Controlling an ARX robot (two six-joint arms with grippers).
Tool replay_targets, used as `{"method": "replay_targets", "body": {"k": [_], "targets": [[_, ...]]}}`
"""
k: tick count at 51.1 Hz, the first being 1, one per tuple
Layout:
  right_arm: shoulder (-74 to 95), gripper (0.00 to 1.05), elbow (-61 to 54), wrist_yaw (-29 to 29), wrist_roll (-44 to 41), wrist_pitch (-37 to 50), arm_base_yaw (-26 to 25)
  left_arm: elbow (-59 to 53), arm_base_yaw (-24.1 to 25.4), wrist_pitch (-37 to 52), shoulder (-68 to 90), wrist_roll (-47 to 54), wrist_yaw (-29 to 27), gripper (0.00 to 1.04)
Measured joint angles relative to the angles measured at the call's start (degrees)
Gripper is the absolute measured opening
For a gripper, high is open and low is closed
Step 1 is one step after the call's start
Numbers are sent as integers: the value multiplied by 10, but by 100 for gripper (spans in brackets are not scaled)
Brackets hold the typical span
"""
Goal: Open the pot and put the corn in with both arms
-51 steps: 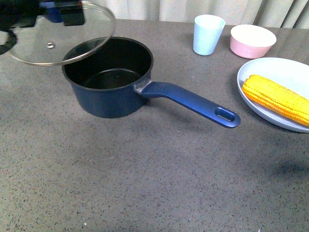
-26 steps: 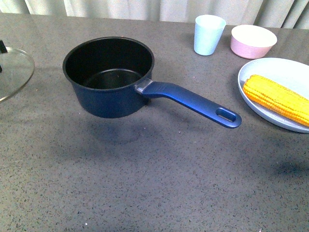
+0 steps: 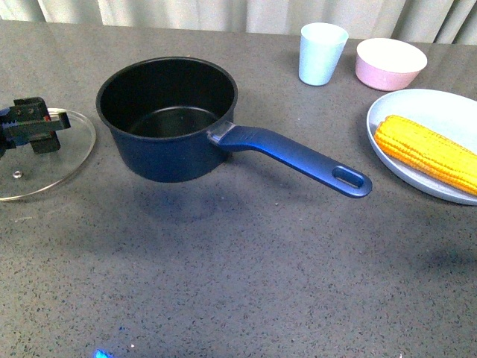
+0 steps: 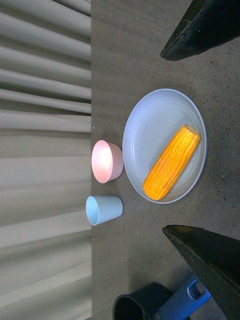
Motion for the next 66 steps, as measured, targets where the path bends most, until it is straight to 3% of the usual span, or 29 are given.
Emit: {"method": "replay_targets", "body": {"k": [17, 22, 30, 49, 57, 66], "targets": [[0, 96, 0, 0, 0, 0, 0, 7, -13, 5, 16, -4, 1, 60], [0, 96, 0, 0, 0, 0, 0, 7, -14, 8, 18, -4, 3, 79], [0, 96, 0, 0, 0, 0, 0, 7, -14, 11, 18, -6, 3, 98], [0, 96, 0, 0, 0, 0, 0, -67, -11, 25, -38, -15, 7, 96], [0, 96, 0, 0, 0, 0, 0, -163, 3, 27, -157, -22, 12, 96], [0, 96, 0, 0, 0, 0, 0, -226, 12, -48, -315, -28, 17, 96]]}}
